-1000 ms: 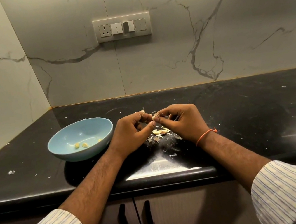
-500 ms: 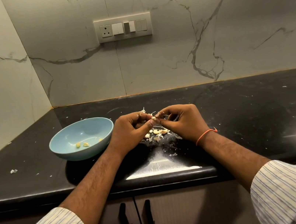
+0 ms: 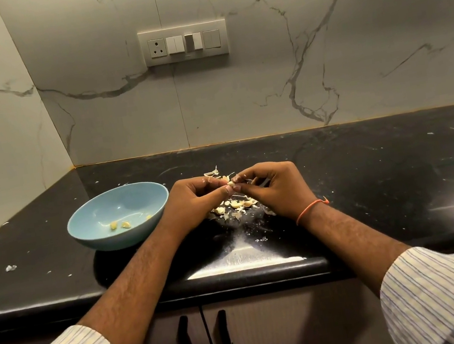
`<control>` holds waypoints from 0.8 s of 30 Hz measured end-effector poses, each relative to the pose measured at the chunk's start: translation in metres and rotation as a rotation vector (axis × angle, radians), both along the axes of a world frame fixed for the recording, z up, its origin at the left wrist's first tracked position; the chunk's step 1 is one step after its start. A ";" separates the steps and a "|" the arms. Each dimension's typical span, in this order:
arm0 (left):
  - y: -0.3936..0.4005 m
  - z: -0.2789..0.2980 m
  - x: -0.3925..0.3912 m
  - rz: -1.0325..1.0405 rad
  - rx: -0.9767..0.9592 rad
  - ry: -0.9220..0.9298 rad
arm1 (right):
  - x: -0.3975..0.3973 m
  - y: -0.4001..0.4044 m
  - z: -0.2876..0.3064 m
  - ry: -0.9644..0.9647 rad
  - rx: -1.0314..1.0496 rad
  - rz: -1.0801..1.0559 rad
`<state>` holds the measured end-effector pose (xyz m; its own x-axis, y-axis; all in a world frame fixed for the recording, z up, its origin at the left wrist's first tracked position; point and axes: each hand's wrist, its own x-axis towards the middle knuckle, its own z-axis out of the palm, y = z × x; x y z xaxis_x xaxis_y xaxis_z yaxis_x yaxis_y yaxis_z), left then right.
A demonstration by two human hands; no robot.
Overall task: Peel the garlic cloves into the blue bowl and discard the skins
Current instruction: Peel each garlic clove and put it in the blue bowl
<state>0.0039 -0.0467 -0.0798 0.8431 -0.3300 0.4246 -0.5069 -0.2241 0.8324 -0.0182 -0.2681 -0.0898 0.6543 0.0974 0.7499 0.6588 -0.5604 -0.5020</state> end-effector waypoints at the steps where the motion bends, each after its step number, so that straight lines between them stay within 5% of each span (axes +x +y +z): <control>1: 0.000 0.001 0.000 -0.002 0.002 0.007 | 0.000 0.000 0.000 0.004 0.002 0.000; 24: -0.001 -0.002 0.002 0.034 0.073 -0.034 | 0.000 0.002 0.000 0.027 -0.103 -0.009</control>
<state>0.0064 -0.0481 -0.0820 0.8399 -0.3321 0.4292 -0.5257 -0.3013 0.7955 -0.0180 -0.2660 -0.0902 0.6754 0.1669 0.7183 0.6404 -0.6157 -0.4591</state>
